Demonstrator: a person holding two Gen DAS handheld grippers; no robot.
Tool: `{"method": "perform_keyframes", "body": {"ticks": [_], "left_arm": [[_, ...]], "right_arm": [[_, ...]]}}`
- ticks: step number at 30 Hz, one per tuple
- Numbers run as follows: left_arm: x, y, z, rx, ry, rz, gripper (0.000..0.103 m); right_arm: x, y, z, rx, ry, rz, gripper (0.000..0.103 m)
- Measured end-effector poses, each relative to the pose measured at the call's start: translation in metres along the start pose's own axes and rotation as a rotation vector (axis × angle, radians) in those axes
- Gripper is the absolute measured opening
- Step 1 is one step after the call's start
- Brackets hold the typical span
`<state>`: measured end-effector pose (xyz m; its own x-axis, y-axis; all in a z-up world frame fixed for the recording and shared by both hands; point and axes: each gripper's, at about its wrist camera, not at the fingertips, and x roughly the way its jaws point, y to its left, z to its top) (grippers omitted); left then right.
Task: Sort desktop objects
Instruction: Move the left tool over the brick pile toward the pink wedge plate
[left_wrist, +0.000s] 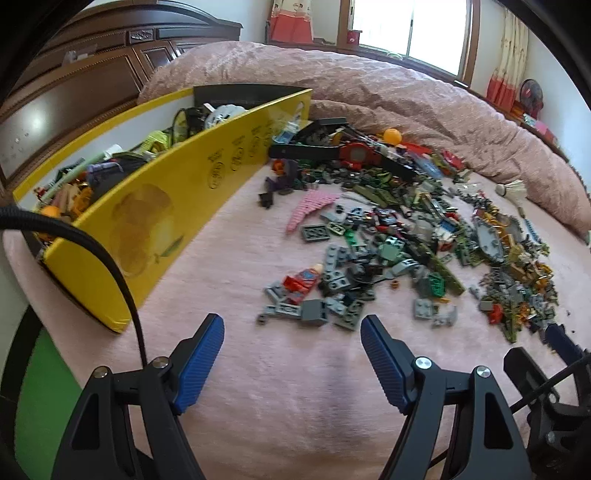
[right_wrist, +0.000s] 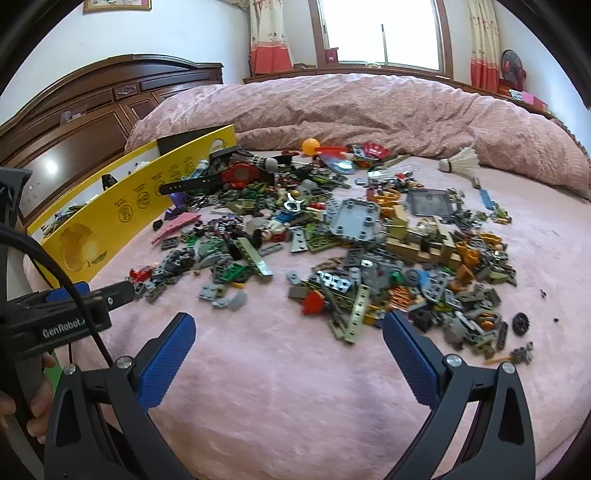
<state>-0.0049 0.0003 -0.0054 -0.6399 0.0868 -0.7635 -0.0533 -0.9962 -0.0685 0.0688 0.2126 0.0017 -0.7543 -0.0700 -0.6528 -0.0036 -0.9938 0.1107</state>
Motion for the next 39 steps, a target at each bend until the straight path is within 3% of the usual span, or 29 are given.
{"method": "perform_keyframes", "body": {"ticks": [13, 31, 34, 37, 39], "left_arm": [[0.017, -0.017, -0.009, 0.042, -0.001, -0.069, 0.079], [0.036, -0.016, -0.023, 0.165, -0.084, -0.065, 0.083], [0.032, -0.018, -0.012, 0.179, -0.063, -0.062, 0.083], [0.025, -0.011, 0.007, 0.139, -0.137, -0.070, 0.083], [0.028, -0.008, 0.022, 0.121, -0.139, -0.075, 0.083]], "right_arm": [[0.009, -0.040, -0.029, 0.058, 0.064, -0.060, 0.102], [0.023, -0.039, -0.038, 0.037, 0.070, -0.054, 0.103], [0.022, -0.038, -0.039, 0.024, 0.064, -0.058, 0.103], [0.021, -0.037, -0.042, 0.018, 0.038, -0.064, 0.103], [0.021, -0.036, -0.044, 0.008, 0.020, -0.069, 0.103]]}}
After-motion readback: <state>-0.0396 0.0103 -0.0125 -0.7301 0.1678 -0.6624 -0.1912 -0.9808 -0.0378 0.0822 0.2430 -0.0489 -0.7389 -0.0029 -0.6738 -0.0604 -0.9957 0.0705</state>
